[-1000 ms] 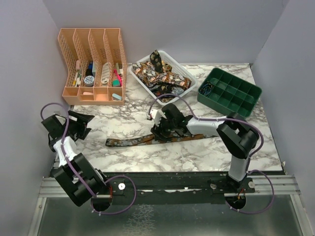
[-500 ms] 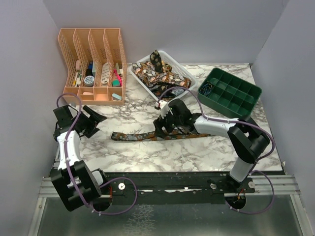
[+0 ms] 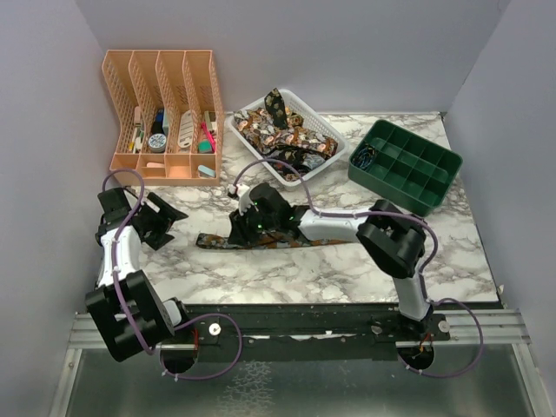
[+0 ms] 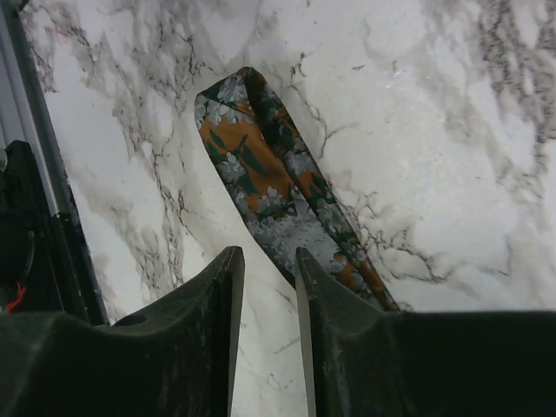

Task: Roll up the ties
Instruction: Flatten out the tie at the center of the board.

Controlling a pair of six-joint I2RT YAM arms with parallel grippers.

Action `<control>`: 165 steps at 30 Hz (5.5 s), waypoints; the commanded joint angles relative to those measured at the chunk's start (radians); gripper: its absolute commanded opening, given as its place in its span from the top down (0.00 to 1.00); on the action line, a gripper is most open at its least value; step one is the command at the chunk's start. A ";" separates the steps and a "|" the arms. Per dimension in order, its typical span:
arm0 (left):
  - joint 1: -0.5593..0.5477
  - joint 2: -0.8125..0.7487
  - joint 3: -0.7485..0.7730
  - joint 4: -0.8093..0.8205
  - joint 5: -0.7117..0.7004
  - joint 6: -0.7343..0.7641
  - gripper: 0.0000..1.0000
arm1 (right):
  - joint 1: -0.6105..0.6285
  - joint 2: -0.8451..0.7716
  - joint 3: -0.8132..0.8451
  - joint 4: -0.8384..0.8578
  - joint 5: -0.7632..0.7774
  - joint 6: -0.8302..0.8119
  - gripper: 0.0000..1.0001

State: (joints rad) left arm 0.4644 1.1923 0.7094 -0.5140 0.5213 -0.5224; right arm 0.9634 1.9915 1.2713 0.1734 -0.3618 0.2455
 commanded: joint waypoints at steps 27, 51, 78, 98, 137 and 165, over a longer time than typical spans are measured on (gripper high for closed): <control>0.000 0.109 -0.032 0.032 0.070 0.049 0.22 | 0.074 0.478 0.663 -0.245 0.064 0.014 0.67; -0.067 0.284 0.056 0.031 0.138 0.186 0.30 | -0.240 -0.255 -0.079 -0.306 0.229 0.058 0.45; -0.225 0.261 0.229 -0.090 -0.137 0.546 0.27 | -0.354 -0.543 -0.228 -0.483 0.304 -0.067 0.41; -0.248 0.254 0.227 -0.085 -0.017 0.686 0.25 | -0.354 -0.541 -0.213 -0.534 0.271 -0.117 0.40; -0.303 0.383 0.277 -0.183 -0.216 0.735 0.81 | -0.483 -0.584 -0.325 -0.585 0.443 0.088 0.40; -0.303 0.334 0.256 -0.160 -0.217 0.776 0.85 | -0.873 -0.701 -0.576 -0.462 0.591 0.229 0.57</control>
State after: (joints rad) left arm 0.1631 1.5513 0.9737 -0.6811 0.3195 0.2340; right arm 0.0963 1.2980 0.6689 -0.3256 0.2249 0.4782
